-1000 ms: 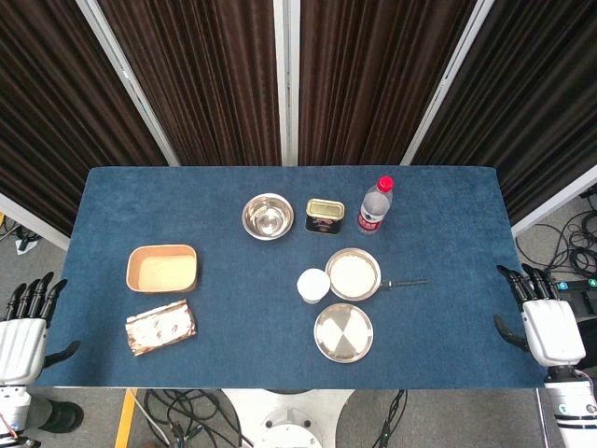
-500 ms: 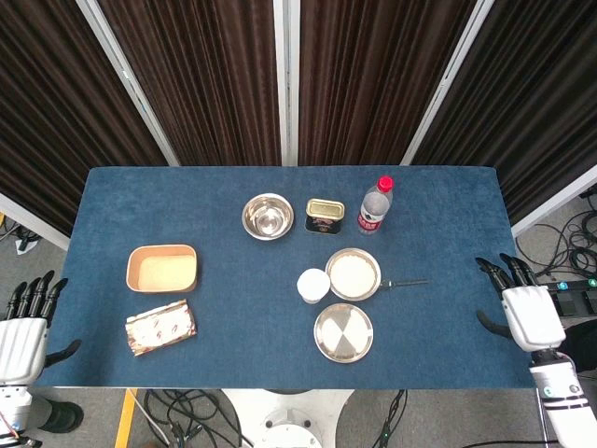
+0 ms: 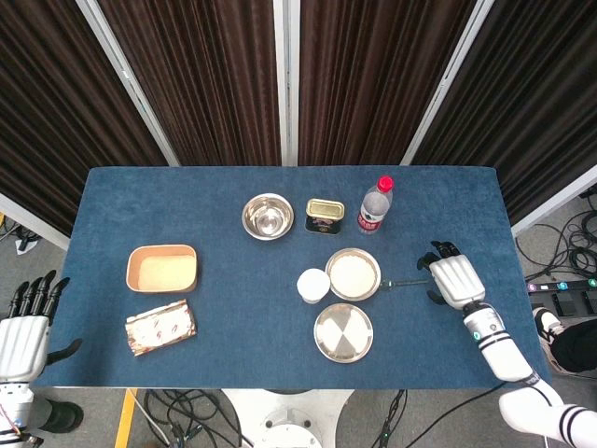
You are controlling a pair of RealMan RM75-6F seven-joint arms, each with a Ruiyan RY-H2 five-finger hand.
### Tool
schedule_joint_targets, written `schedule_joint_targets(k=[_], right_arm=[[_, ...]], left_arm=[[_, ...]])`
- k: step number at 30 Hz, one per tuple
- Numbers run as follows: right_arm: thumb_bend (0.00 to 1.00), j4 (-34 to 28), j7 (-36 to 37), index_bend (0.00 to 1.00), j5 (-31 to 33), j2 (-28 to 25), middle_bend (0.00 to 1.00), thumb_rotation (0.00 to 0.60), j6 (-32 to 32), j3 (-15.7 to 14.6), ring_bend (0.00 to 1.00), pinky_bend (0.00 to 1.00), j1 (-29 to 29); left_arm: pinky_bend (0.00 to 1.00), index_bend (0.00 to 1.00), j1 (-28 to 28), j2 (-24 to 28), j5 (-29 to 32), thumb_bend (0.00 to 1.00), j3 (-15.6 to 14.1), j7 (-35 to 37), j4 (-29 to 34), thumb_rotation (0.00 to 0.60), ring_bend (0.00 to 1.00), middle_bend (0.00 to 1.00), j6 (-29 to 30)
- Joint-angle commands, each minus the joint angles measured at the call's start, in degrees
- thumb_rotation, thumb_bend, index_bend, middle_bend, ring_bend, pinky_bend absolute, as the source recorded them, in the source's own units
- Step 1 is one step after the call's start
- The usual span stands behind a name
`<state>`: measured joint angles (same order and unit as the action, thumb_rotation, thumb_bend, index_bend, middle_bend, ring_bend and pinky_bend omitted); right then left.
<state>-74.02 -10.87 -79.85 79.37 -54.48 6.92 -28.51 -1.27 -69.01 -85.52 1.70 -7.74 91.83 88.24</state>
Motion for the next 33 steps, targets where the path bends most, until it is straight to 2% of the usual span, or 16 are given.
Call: schedule_joint_targets(k=[1, 10, 18, 33], right_arm=[[0.12, 4.8, -1.0, 0.42, 1.7, 4.1, 0.35, 0.600, 3.2, 0.2, 0.11, 0.16, -2.8], [0.15, 9.8, -2.8, 0.44, 2.5, 8.3, 0.39, 0.600, 5.6, -1.0, 0.14, 0.17, -4.9], [0.23, 10.8, -2.5, 0.45, 3.1, 9.2, 0.45, 0.600, 5.7, -1.9, 0.18, 0.17, -4.9], [0.25, 13.6, -0.9, 0.48, 3.6, 10.9, 0.47, 0.600, 6.6, -2.4, 0.18, 0.17, -5.6]], left_arm=[[0.01, 0.15, 0.0, 0.0, 0.2, 0.10, 0.1, 0.0, -0.1, 0.600, 0.01, 0.07, -0.1], [0.01, 0.15, -0.2, -0.5, 0.3, 0.10, 0.1, 0.5, -0.7, 0.600, 0.01, 0.07, -0.4], [0.01, 0.15, -0.1, -1.0, 0.5, 0.10, 0.0, 1.3, -1.7, 0.600, 0.01, 0.07, -0.7], [0.01, 0.15, -0.4, -1.7, 0.9, 0.10, 0.0, 2.0, -2.8, 0.600, 0.01, 0.07, -1.4]])
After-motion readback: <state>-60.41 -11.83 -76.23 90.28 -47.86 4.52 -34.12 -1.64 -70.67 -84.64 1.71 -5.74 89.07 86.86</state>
